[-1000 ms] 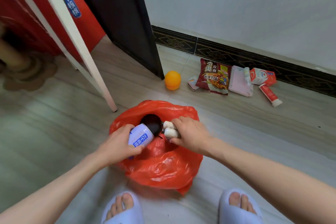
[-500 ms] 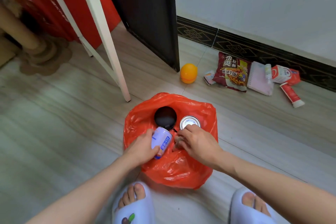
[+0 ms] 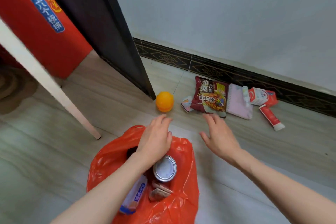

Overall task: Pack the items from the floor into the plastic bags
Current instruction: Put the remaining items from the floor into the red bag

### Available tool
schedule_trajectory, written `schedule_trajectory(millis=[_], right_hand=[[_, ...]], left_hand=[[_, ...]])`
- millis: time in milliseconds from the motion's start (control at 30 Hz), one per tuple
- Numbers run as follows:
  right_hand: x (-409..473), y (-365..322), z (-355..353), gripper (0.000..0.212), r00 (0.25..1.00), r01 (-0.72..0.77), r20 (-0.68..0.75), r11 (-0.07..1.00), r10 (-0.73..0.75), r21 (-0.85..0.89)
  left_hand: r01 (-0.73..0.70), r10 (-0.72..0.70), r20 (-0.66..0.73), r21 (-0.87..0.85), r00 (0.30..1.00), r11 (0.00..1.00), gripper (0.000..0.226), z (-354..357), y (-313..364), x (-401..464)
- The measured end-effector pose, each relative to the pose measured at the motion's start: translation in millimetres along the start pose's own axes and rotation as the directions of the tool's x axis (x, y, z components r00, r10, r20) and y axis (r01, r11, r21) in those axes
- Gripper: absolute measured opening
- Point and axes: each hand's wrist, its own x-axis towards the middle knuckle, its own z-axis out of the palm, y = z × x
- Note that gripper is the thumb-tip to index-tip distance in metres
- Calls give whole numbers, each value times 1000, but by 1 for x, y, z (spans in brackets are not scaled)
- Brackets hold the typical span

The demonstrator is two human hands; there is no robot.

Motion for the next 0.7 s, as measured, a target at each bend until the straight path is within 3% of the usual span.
schedule_trajectory(millis=[100,267,367,467,533,700], right_hand=[[31,24,-1,61,997,-72,-5,997,71,-18],[78,52,1,62,986,-163,-31,985,161,-53],[103,55,6,68,977,-210,-25,978,210,-2],[119,54,13,70,978,-205,24,978,206,-44],[125,54,17,64,975,-221,10,972,223,-78],[128,50,29,23,971,-213,-161,949,178,-234]], left_hand=[[-22,19,54,51,998,998,55,14,2,36],[-30,-42,176,387,984,922,64,23,-14,102],[0,-93,199,424,976,906,72,30,-20,123],[49,-137,165,451,977,891,61,36,-21,124],[92,-167,143,427,975,900,52,37,-21,123],[181,-263,292,280,920,943,61,36,-29,111]])
